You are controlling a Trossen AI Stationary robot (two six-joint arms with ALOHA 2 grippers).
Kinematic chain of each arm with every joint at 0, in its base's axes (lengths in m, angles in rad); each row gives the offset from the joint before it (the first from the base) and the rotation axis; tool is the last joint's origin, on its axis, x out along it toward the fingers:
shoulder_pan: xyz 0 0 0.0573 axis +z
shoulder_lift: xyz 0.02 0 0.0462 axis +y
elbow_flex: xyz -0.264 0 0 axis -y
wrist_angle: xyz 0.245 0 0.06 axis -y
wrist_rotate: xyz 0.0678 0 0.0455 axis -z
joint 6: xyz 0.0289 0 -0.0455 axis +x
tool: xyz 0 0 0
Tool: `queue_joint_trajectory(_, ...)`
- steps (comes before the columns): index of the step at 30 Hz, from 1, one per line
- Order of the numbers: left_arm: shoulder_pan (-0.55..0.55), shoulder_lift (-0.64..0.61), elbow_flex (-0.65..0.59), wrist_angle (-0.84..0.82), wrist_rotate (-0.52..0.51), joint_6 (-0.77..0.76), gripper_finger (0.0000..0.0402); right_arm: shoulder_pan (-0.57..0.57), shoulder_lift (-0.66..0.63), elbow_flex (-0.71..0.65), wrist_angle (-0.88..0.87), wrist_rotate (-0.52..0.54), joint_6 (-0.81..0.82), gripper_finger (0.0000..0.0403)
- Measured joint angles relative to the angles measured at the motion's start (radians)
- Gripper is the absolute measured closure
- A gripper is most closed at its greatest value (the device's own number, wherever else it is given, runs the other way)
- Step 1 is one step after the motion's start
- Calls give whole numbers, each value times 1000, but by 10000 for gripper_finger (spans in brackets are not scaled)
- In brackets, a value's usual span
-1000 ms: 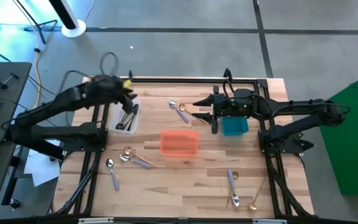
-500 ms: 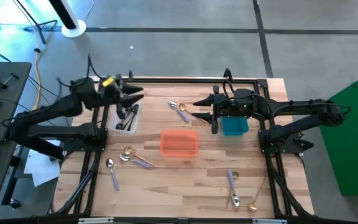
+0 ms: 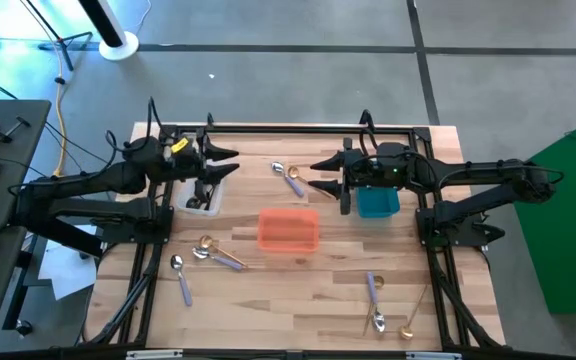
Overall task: Sort silverware by color (type)
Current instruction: Put the top center gold spoon into the blue bin
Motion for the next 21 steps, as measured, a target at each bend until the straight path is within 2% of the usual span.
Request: queue_joint_trajectory(21, 1, 0, 0, -1, -9, 2, 252, 0, 0, 0, 0, 2, 0, 217)
